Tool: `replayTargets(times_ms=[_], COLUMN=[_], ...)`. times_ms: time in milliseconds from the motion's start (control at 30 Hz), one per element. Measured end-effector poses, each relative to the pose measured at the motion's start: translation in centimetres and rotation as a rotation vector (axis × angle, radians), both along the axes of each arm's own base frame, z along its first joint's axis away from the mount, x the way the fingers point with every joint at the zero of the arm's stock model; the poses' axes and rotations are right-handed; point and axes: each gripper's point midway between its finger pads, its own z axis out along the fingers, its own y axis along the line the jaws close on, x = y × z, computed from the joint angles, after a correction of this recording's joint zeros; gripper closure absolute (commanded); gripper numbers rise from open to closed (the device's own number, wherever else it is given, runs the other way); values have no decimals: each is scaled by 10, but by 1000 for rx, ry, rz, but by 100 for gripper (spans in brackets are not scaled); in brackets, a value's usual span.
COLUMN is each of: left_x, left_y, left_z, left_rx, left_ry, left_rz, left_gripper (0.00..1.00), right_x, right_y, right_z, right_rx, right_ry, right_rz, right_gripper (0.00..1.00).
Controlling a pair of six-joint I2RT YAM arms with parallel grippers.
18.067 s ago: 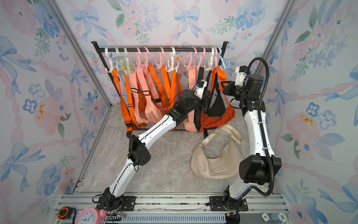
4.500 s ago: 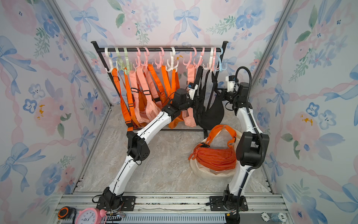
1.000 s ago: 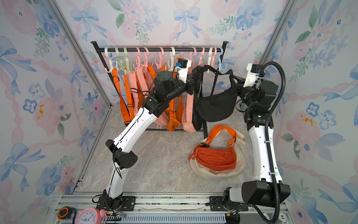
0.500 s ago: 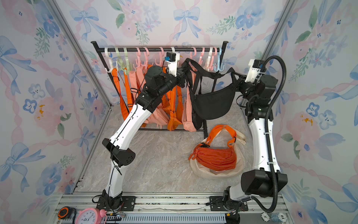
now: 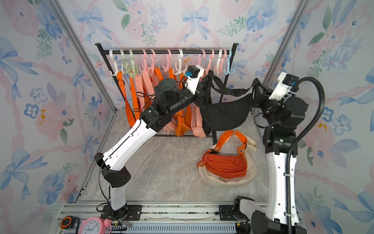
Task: Take the bag off the hook
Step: Pick up the bag from the hook, then place the bag inside the bag.
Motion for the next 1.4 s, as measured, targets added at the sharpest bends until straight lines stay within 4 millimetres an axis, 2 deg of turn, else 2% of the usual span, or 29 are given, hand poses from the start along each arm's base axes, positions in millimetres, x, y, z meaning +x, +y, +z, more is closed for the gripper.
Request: replayTargets(times_ms=[100, 200, 433, 567, 733, 900, 1000, 1100, 1233, 1300, 1400], left_x=[-19, -37, -86, -110, -150, -186, -202, -206, -191, -182, -168], left_y=[8, 12, 10, 15, 24, 27, 24, 20, 9, 0, -12], left_z=[8, 10, -18, -34, -47, -47, -59, -84, -129, -145, -167], left_rx=[5, 15, 67, 78, 77, 57, 62, 78, 136, 158, 182], left_ry=[-21, -40, -47, -45, -48, -61, -52, -21, 41, 63, 98], left_rz=[4, 8, -43, -63, -121, -157, -172, -171, -120, -98, -75], left_gripper=[100, 100, 100, 100, 100, 100, 100, 100, 100, 100, 100], right_x=[-20, -39, -94, -132, -185, -218, -231, -242, -249, -243, -223], right_y=[-5, -12, -19, -20, -24, -27, -33, -41, -57, -62, -64], right_z=[-8, -24, -62, -68, -73, -82, -93, -110, -155, -176, -202], right_rx=[23, 50, 103, 114, 132, 156, 165, 177, 193, 190, 167], right_ry=[11, 38, 64, 27, -46, -66, -51, -28, 23, 69, 153], right_rz=[-50, -102, -200, -249, -321, -358, -389, -433, -509, -523, -524], right_gripper=[100, 100, 100, 100, 100, 100, 100, 100, 100, 100, 100])
